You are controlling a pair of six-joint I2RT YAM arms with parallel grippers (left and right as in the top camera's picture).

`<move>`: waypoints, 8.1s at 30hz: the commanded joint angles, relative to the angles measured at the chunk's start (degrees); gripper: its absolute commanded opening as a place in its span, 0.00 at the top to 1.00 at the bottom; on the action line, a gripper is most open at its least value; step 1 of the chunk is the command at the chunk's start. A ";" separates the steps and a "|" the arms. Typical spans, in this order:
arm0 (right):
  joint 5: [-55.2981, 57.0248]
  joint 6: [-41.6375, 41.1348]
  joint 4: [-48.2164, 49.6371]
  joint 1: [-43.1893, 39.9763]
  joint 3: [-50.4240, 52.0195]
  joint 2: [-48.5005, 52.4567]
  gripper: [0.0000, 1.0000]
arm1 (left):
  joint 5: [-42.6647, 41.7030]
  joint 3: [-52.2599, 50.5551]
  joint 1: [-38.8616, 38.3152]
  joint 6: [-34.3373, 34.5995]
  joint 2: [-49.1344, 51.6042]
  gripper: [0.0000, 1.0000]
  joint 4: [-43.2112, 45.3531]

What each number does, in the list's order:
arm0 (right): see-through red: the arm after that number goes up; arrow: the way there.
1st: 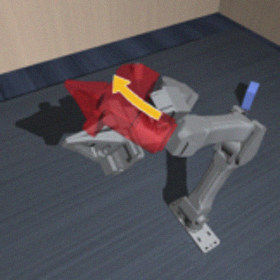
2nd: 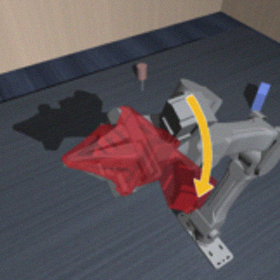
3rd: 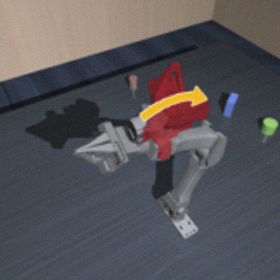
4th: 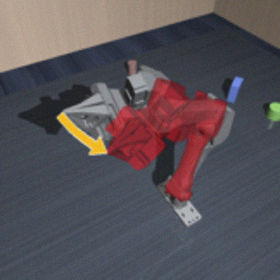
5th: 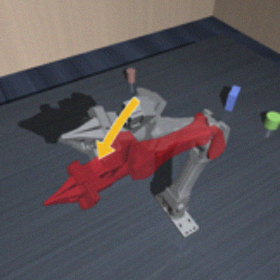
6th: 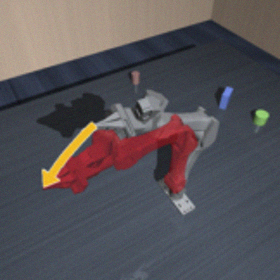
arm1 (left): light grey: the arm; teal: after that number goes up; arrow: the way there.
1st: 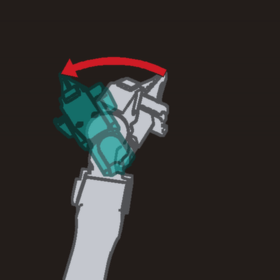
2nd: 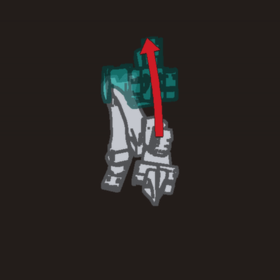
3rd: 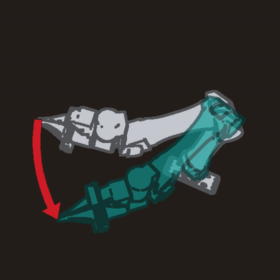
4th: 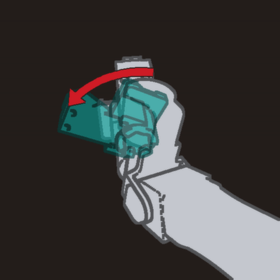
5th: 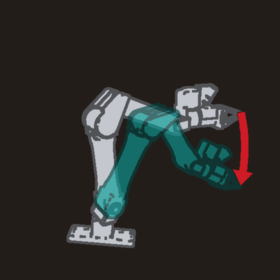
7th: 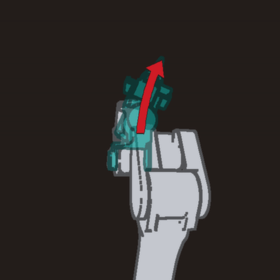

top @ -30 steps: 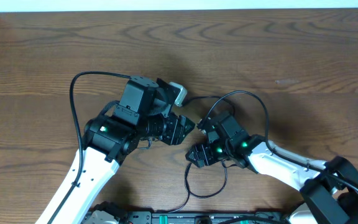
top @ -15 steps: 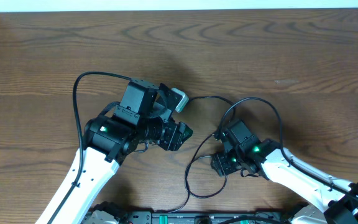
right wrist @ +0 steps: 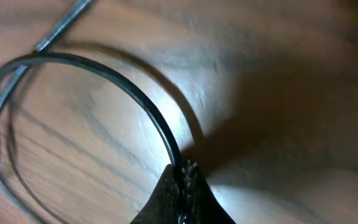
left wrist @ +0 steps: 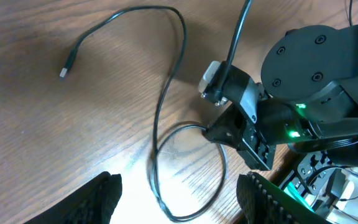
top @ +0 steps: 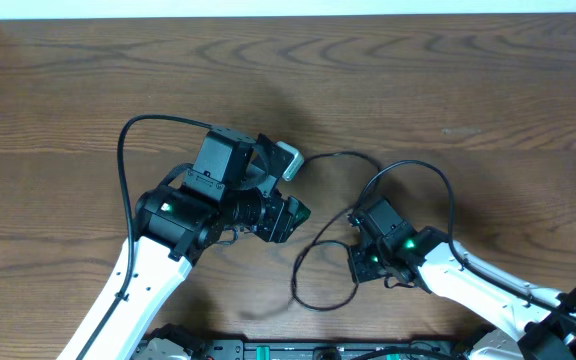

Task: Untangle cables

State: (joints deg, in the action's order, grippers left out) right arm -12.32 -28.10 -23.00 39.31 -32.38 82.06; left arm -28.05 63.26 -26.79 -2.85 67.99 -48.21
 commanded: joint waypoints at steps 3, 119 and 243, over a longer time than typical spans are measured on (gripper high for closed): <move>1.42 -3.80 4.17 -0.28 -0.13 0.52 0.99 | 0.72 0.57 0.09 -0.57 -0.66 0.35 -0.72; 2.56 8.11 -8.46 -9.29 -18.12 11.10 0.54 | 2.25 2.56 -9.88 1.68 -4.00 0.28 5.38; 8.68 12.28 -31.34 -10.34 -36.74 -20.28 0.99 | 16.79 1.46 -9.88 -0.52 15.93 0.19 13.20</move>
State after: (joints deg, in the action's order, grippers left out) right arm -3.25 -15.11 -54.00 28.95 -67.96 62.19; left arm -18.79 64.36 -36.86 -2.85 83.81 -35.29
